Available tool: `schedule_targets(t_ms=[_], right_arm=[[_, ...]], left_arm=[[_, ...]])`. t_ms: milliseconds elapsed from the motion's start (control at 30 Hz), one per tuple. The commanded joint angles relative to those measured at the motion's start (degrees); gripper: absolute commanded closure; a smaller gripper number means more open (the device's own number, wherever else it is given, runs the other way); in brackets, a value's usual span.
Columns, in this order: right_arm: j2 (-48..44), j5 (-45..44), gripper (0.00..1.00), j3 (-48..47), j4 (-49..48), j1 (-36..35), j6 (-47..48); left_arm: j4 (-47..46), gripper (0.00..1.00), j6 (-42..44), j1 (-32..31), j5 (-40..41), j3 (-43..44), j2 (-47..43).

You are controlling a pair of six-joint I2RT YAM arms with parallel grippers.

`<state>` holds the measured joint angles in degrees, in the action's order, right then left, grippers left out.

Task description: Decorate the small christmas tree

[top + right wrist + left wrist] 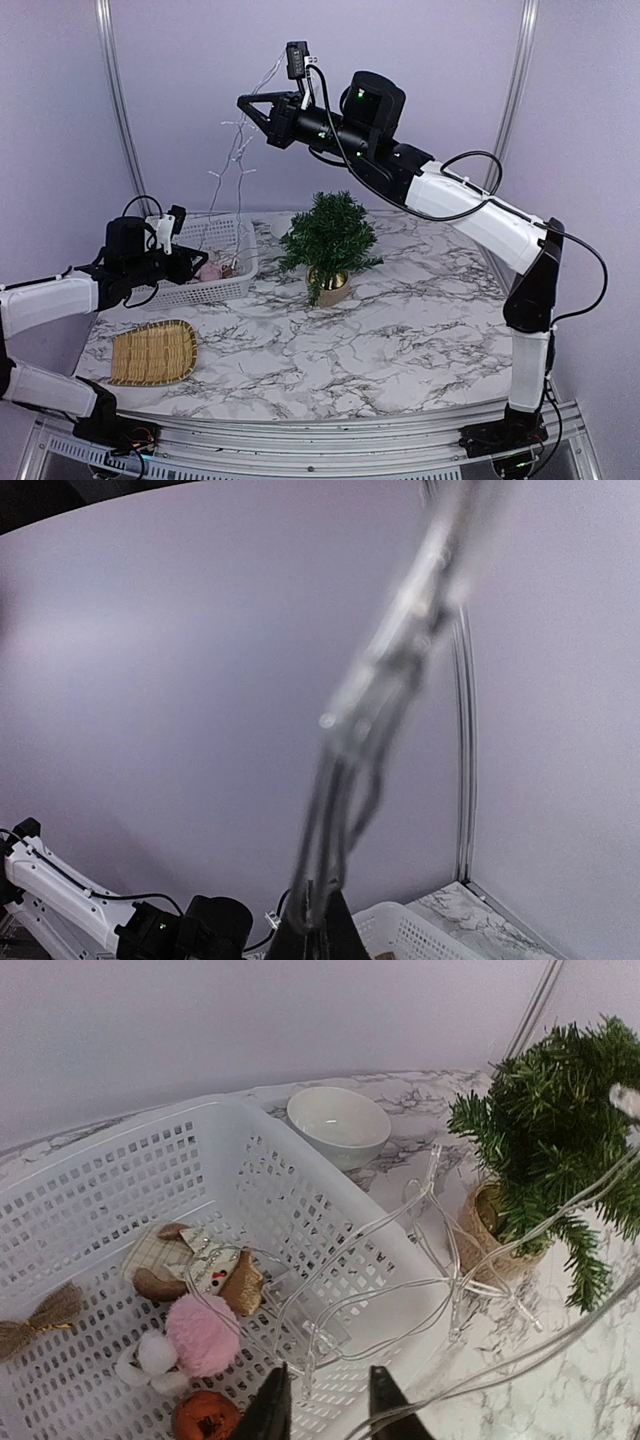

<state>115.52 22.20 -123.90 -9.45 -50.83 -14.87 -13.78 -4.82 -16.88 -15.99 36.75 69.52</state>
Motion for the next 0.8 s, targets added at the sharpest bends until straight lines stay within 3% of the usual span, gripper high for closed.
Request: schedule_targets(t_ms=[0,67,300,600,767], right_arm=[[1.3,1.0,1.00,-2.6,-2.6,-0.1,-1.5],[1.7,1.2,1.00,-2.3,-2.7,-0.2,-2.0],[3.6,1.4,1.00,-0.5,-3.3,-0.6,-2.9],[5.0,1.2,1.00,1.2,-3.4,-0.6,-2.9],[5.0,1.4,1.00,1.3,-3.3,-0.6,-2.6]], left_arm=[[-3.1,0.89,1.8,-0.1,2.9,2.9,1.2],[-3.0,1.00,2.1,-0.1,6.3,4.1,2.2],[-2.7,1.00,4.3,0.1,18.0,7.2,8.5],[-2.2,1.00,3.6,0.0,14.7,7.6,17.6],[-2.2,1.00,4.0,0.0,21.0,8.9,13.3]])
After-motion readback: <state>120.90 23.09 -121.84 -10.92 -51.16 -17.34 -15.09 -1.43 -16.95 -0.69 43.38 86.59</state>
